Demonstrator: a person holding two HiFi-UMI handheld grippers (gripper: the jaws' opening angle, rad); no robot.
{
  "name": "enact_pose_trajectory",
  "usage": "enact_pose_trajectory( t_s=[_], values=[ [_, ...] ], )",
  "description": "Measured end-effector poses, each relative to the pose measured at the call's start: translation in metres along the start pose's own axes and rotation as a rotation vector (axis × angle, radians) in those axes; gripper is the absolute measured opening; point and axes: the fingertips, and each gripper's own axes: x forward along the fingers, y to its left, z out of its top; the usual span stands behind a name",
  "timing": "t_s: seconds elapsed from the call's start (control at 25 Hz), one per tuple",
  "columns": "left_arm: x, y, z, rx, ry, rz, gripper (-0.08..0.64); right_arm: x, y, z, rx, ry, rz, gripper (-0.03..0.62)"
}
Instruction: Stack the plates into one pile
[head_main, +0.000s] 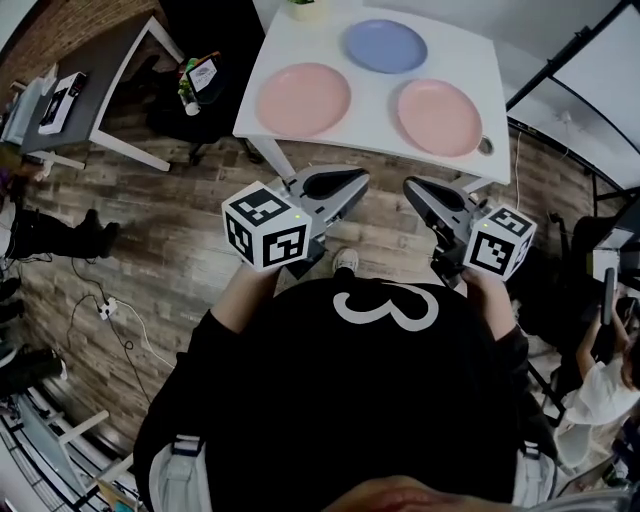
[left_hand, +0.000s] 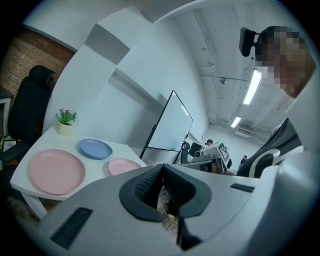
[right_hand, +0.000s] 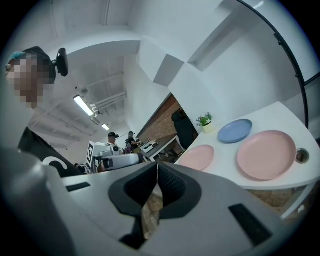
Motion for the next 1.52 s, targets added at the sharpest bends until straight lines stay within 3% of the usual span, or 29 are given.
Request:
enact_pose_trajectory(
  t_s=[0.52,0.92,1.12,1.52],
  values=[
    [0.051,0.121,0.035,-0.028,0.060,-0.012,0.017,0.072,-0.091,0.054,0.045,-0.054,-0.040,0.025],
    [0.075,0.144,0.034,-0.049,0.076,-0.019,0.017,0.066,-0.120,0.055,0.066,-0.060,-0.091,0.025],
    [0.089,0.161,0.037,-0.066,0.078,-0.009,0.017,0.066,-0.138,0.075,0.043,-0.087,-0.098,0.026],
    [0.126,0.213,0.059,-0.093,0.098,0.024,0.017,0.089,-0.201,0.108,0.098,-0.087,-0.083,0.026]
  ],
)
